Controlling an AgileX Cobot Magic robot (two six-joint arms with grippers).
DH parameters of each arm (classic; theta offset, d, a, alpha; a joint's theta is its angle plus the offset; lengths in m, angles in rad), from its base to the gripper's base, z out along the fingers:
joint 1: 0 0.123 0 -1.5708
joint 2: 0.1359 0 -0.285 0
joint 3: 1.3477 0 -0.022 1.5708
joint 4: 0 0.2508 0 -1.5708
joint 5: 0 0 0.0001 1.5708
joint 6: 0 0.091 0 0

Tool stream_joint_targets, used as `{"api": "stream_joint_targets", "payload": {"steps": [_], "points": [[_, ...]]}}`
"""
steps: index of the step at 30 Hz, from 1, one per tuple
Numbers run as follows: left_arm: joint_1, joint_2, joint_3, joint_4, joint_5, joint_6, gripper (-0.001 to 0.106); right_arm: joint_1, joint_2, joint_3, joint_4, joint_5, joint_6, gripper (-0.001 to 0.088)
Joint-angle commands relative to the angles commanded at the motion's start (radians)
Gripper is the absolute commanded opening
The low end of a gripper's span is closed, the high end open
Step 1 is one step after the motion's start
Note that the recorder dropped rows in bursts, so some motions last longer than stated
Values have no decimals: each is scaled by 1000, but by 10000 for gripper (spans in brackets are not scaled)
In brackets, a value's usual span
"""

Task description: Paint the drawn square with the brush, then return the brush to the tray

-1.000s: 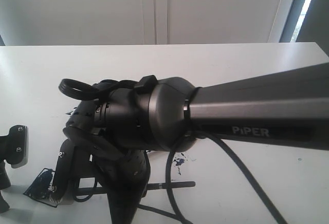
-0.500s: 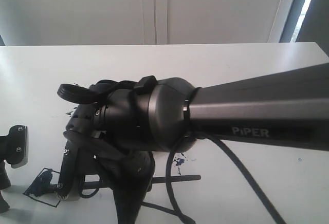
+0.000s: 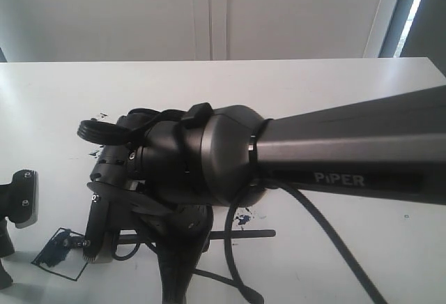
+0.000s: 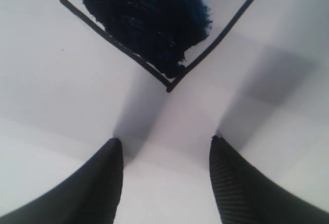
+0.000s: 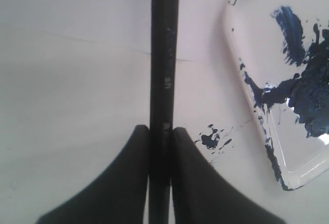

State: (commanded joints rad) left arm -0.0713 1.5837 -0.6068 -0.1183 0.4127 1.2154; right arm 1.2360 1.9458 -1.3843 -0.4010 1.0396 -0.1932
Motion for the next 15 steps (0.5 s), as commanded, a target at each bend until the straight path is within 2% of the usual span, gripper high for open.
{"api": "stream_joint_targets", "payload": {"steps": [15], "points": [[0,0,0,0,0,0,559,0,0,0,-18,-12,17,0]]}}
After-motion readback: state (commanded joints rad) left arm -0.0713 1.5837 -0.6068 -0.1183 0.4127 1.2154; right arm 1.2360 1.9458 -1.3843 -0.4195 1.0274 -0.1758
